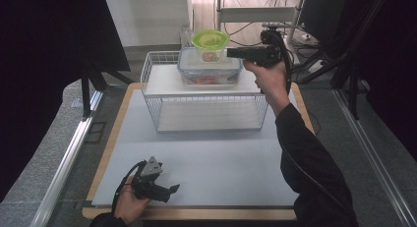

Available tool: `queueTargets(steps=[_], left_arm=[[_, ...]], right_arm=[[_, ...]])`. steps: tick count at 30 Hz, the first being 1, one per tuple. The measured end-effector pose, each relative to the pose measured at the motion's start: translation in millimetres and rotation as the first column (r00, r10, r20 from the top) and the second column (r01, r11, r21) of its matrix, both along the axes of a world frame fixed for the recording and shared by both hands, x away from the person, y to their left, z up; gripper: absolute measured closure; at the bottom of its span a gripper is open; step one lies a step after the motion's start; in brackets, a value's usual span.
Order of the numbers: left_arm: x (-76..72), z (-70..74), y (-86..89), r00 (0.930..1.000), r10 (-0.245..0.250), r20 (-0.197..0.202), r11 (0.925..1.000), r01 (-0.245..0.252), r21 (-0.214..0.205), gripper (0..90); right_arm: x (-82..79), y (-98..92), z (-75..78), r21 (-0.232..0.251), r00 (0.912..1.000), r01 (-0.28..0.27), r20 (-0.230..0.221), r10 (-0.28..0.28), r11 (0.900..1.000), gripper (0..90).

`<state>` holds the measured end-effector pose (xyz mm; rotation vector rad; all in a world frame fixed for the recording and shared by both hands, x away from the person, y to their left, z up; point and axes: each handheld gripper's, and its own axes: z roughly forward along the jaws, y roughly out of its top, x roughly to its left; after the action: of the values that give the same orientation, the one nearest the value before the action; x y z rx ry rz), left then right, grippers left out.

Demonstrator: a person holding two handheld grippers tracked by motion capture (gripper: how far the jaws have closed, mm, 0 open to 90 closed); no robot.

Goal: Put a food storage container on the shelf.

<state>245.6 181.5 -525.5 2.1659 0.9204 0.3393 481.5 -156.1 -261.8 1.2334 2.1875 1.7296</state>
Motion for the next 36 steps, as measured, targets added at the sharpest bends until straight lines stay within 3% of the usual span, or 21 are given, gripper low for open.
queueTargets(steps=[6, 16, 26, 32, 36], left_arm=[[0.4, -0.4, -0.3, 1.0000, 0.001, -0.001, 1.0000, -0.001, 0.002, 1.8], [0.9, -1.1, -0.6, 1.0000, 0.002, -0.001, 1.0000, -0.002, 0.002, 1.8], [0.7, -1.0, -0.6, 1.0000, 0.003, -0.001, 1.0000, -0.003, 0.007, 1.8], [0.6, -1.2, -1.0, 1.0000, 0.003, -0.001, 1.0000, -0.003, 0.009, 1.7], [0.8, -1.3, -1.3, 1.0000, 0.001, -0.002, 0.9999, -0.001, 0.011, 1.8]], right_arm=[[-21.8, -8.8, -25.3, -0.060, 0.9981, -0.027, 0.053, 0.030, 0.9979, 40.0], [-62.2, -19.1, -64.6, -0.114, 0.9911, -0.073, 0.103, 0.085, 0.9908, 25.0], [-100.6, -24.0, -103.8, -0.231, 0.9825, -0.093, 0.137, 0.127, 0.9686, 13.2], [-117.4, -30.6, -129.8, -0.313, 0.9797, -0.084, 0.148, 0.136, 0.9461, 6.7], [-127.2, -37.3, -143.8, -0.333, 0.9803, -0.085, 0.141, 0.139, 0.9390, 4.7]])
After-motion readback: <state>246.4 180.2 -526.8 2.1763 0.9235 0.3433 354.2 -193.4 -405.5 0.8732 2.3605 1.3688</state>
